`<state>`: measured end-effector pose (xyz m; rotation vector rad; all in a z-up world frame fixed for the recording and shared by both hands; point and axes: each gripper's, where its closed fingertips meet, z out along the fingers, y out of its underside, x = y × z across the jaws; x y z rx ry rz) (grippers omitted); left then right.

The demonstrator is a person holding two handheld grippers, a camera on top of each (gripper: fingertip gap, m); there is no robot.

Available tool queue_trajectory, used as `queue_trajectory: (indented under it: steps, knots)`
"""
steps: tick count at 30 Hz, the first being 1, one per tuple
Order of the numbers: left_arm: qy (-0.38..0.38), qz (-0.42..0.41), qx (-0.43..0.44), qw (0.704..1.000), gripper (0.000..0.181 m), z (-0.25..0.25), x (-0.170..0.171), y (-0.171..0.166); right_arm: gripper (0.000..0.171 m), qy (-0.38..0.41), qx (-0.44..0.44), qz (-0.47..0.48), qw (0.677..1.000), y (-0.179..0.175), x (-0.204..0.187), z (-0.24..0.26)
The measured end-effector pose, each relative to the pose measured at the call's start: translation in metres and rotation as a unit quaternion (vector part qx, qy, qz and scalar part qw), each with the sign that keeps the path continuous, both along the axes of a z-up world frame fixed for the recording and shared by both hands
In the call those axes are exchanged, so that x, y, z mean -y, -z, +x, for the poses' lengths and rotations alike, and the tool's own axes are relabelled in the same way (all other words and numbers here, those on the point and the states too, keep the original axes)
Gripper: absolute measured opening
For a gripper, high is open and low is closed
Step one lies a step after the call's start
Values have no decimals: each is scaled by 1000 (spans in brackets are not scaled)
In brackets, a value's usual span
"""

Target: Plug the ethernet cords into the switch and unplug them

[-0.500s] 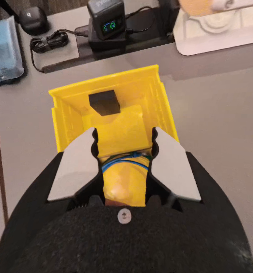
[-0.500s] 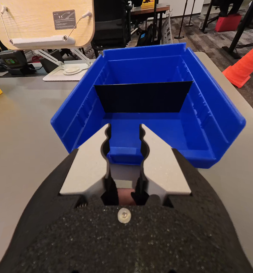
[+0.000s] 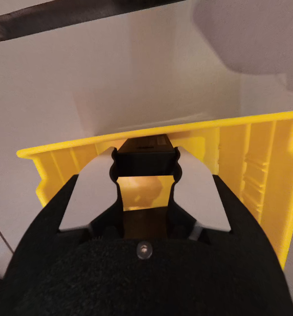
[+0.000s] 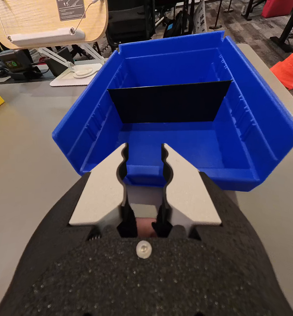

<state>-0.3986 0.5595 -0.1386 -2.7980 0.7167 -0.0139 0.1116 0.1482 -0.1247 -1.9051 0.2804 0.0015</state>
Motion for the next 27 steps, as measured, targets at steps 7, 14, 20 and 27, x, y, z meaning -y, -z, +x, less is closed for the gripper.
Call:
queue_trajectory:
  steps: [7,14,20,27]
  knots:
    - [125,140,-65,980,62,-8,24,-40,38,1,4,24,1000,-11,9,-2]
    - [342,422,-50,838,62,51,145,-157,58,-185,-57,30,981,-49,15,-106]
    - [502,557,-54,660,62,102,280,-181,71,-466,-112,-35,877,-39,44,-246]
    - [585,605,-45,538,61,147,364,-148,72,-529,-119,77,837,-57,-8,-299]
